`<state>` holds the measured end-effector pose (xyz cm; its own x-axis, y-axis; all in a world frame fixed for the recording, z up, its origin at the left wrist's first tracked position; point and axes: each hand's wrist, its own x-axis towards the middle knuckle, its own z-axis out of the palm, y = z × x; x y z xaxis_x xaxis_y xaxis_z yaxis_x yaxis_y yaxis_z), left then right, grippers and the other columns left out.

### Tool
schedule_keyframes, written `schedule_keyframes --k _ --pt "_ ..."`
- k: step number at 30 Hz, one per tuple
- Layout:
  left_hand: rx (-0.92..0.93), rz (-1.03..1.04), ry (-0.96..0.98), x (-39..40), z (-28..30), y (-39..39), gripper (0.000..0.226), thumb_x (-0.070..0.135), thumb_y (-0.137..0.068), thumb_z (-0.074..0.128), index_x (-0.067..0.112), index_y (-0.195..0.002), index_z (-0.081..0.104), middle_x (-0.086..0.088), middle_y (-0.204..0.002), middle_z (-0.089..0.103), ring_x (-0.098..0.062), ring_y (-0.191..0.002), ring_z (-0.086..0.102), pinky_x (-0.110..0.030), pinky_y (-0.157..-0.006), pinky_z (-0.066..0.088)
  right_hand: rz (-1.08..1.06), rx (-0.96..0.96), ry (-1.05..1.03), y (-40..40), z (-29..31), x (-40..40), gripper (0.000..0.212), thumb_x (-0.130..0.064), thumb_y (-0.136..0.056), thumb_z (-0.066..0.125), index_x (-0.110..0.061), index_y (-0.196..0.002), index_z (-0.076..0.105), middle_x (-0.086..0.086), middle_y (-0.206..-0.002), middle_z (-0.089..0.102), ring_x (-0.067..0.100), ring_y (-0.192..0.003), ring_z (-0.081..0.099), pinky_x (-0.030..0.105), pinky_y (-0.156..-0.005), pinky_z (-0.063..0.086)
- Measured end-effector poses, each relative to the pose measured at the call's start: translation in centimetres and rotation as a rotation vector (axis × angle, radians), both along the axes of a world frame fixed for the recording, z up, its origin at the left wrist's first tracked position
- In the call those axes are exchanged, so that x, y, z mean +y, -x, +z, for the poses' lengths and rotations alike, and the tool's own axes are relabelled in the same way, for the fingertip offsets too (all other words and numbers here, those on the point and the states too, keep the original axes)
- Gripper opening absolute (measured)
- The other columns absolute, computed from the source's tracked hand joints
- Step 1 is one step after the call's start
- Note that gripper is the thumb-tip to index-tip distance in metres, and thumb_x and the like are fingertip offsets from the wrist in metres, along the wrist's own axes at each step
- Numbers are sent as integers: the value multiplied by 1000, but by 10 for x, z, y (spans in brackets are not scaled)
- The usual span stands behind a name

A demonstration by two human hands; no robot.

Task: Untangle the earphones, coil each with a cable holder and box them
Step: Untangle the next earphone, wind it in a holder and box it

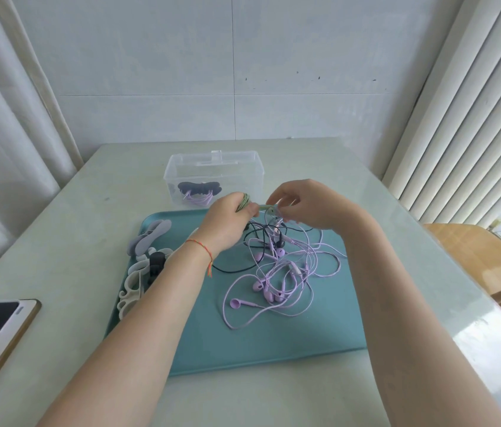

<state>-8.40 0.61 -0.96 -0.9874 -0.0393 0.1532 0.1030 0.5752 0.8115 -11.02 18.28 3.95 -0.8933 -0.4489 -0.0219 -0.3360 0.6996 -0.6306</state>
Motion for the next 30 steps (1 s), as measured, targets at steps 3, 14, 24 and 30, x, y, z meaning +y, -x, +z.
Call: schedule_keyframes --k 3,14,24,30 --pt "48 13 -58 4 -1 -1 23 24 -97 53 8 -83 62 -5 -68 52 -21 -67 47 -32 -63 36 9 -43 60 -1 0 1 26 -15 -85 62 -25 -109 65 -5 -85 72 15 -71 59 37 -70 52" --pt "143 -27 -32 9 0 -1 23 27 -93 63 6 -82 61 6 -60 45 -11 -56 38 -19 -51 30 -77 27 103 -1 -2 -9 15 -9 -82 63 -11 -97 62 4 -77 69 18 -63 65 20 -57 50" --pt "-143 -194 -189 7 17 -7 22 32 -84 58 12 -75 55 5 -57 44 -11 -51 42 -31 -62 39 -17 40 294 -6 7 -13 12 -9 -88 60 -18 -89 68 -7 -55 55 8 -47 47 21 -53 40" --pt "-238 -386 -377 9 22 -15 33 25 -102 43 12 -72 46 4 -51 34 -11 -45 25 -26 -50 22 -18 -37 444 -9 8 -16 6 -9 -87 61 -12 -90 67 0 -70 58 14 -51 49 25 -54 44"
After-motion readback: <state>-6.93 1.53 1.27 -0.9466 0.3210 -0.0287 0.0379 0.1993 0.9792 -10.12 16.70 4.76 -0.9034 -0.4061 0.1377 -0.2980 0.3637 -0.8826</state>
